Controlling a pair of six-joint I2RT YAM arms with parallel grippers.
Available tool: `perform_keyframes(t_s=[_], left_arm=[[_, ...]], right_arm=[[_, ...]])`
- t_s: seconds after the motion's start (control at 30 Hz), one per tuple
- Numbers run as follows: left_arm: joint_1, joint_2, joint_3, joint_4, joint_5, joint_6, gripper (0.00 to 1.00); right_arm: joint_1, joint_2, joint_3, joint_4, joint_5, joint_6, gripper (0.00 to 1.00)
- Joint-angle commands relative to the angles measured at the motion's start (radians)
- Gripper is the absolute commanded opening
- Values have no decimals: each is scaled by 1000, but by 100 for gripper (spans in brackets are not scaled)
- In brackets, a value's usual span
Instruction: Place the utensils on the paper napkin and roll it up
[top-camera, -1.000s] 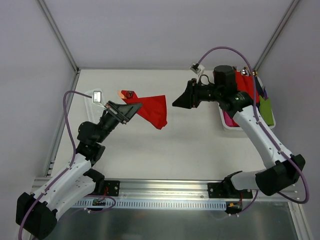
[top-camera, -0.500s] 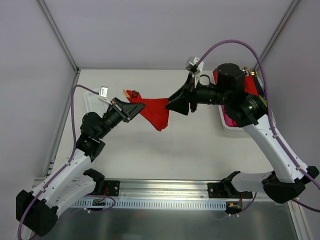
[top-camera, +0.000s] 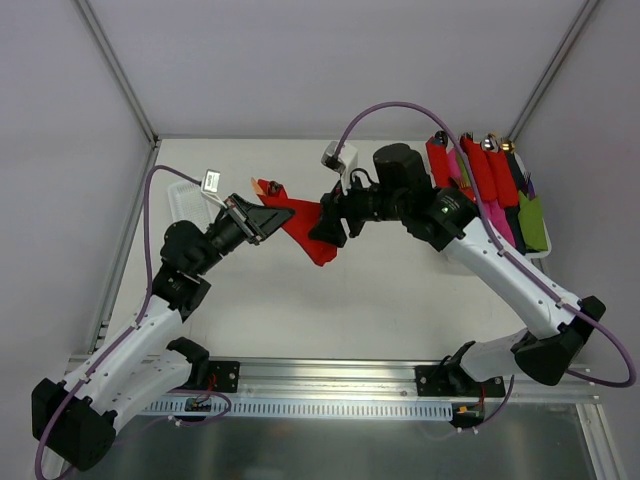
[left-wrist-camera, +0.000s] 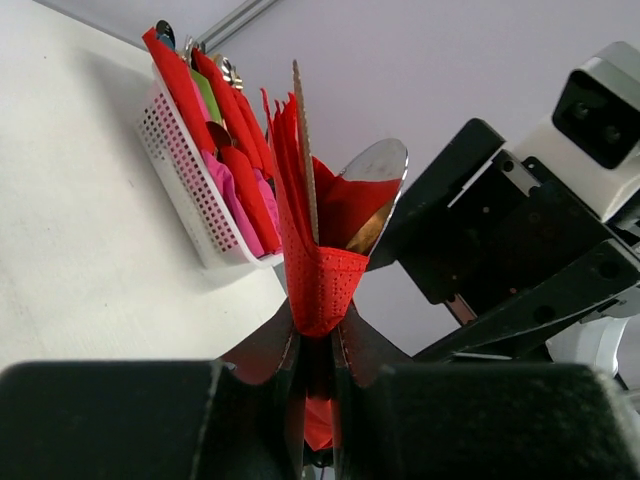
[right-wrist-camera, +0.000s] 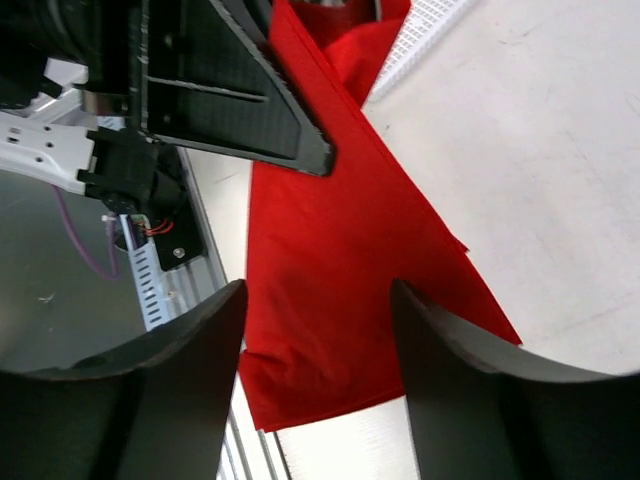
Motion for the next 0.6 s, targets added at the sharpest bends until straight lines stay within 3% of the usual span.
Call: perform_keyframes(t_s=[0.0,0.3,0.57], left_arm=[[-10,-10,56,83,49,6,0],[-10,13,48,149,82,-17,0],[-10,44,25,267,129,-57,0]], right_arm=[[4,-8,-16,23,62,-28,65],[4,-4,-51,43,34,-10,73],[-22,22,-74,78,-107,67,75]])
